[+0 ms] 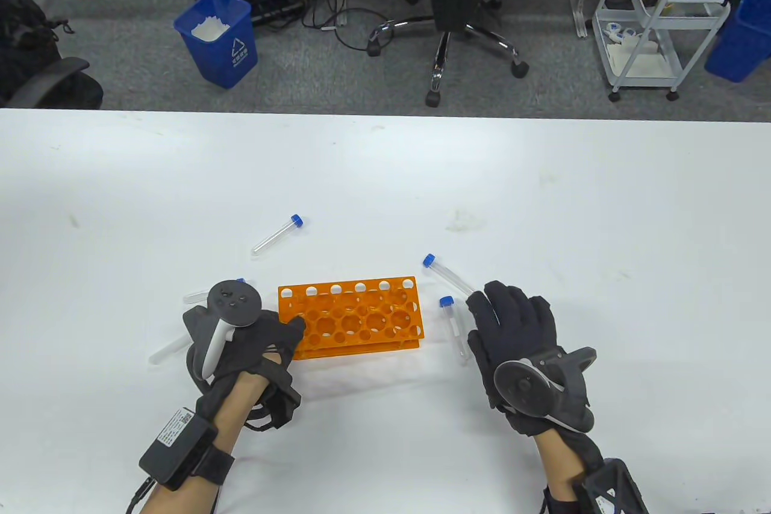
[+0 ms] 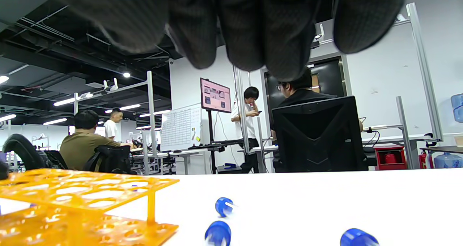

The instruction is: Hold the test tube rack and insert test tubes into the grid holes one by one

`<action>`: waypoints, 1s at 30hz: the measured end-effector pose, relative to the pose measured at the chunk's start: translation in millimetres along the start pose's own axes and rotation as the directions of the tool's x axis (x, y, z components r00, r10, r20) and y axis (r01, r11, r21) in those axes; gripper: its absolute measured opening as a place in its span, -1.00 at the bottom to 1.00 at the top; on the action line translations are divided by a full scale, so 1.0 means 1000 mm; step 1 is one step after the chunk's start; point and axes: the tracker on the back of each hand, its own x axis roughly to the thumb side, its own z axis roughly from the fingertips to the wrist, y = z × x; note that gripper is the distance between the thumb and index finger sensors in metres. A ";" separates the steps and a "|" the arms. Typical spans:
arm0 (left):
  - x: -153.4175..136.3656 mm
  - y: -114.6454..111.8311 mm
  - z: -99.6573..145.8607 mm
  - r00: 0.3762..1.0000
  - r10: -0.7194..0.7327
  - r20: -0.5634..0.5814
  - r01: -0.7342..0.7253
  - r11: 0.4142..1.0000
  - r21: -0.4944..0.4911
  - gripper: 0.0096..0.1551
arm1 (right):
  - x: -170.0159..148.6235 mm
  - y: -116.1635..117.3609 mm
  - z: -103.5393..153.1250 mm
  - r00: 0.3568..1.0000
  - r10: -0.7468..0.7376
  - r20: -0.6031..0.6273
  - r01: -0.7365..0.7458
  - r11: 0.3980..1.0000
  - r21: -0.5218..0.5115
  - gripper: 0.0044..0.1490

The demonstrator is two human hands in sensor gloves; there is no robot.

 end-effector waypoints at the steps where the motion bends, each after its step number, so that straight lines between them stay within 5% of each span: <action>1: -0.002 0.000 -0.001 0.997 0.077 -0.004 -0.077 0.997 -0.028 -0.53 | 0.000 0.000 0.000 1.000 0.000 -0.001 0.000 1.000 0.002 -0.29; 8: -0.020 -0.005 -0.006 0.885 0.465 -0.019 -0.459 0.865 -0.205 -0.62 | -0.001 0.000 -0.001 1.000 -0.001 -0.013 0.001 1.000 0.011 -0.28; 21: -0.037 0.028 0.023 0.785 0.610 0.104 -0.566 0.776 -0.280 -0.60 | -0.011 0.000 -0.003 0.998 -0.029 -0.059 0.030 1.000 0.005 -0.28; 27: -0.056 0.030 0.034 0.712 0.686 0.150 -0.613 0.711 -0.345 -0.60 | -0.038 -0.002 -0.014 0.978 -0.025 -0.205 0.024 1.000 -0.010 -0.28; 30: -0.062 0.029 0.037 0.673 0.724 0.154 -0.641 0.674 -0.367 -0.60 | -0.055 0.006 -0.027 0.948 0.010 -0.319 0.026 0.994 0.108 -0.26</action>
